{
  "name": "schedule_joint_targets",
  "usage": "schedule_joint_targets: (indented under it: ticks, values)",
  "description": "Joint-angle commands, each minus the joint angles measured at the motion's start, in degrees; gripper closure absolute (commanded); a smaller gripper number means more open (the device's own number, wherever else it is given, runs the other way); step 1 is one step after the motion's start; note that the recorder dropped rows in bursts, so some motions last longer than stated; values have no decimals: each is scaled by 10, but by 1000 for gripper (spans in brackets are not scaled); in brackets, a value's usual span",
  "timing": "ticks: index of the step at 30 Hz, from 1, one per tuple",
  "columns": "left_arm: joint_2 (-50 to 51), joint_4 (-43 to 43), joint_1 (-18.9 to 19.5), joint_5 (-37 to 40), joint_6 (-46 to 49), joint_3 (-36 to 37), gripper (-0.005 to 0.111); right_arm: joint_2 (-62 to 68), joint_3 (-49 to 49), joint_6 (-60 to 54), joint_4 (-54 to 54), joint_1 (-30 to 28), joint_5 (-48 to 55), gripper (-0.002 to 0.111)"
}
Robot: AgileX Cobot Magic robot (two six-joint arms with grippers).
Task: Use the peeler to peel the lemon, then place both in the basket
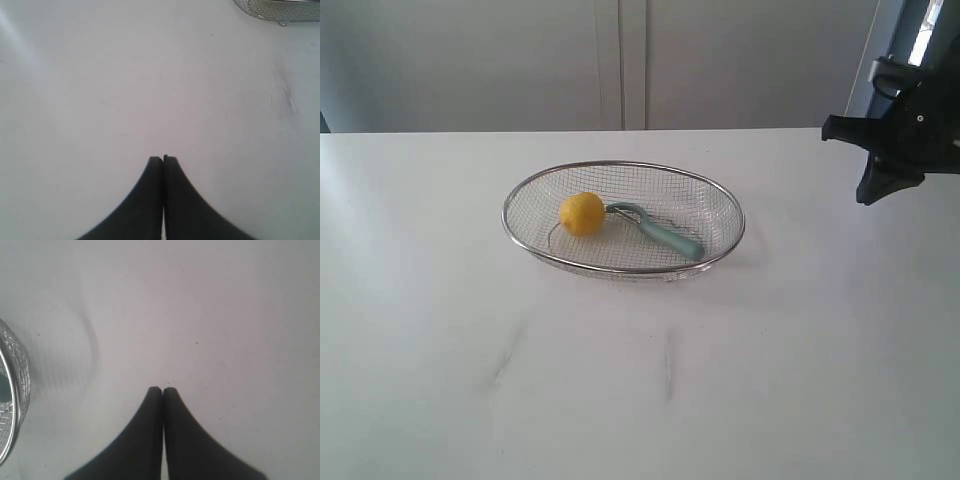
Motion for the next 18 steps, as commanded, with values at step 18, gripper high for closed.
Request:
schedule_joint_targets:
  ticks: [18]
  values:
    - [-3, 32, 1, -28, -78, 41, 107, -7, 3, -5, -1, -5, -3, 108]
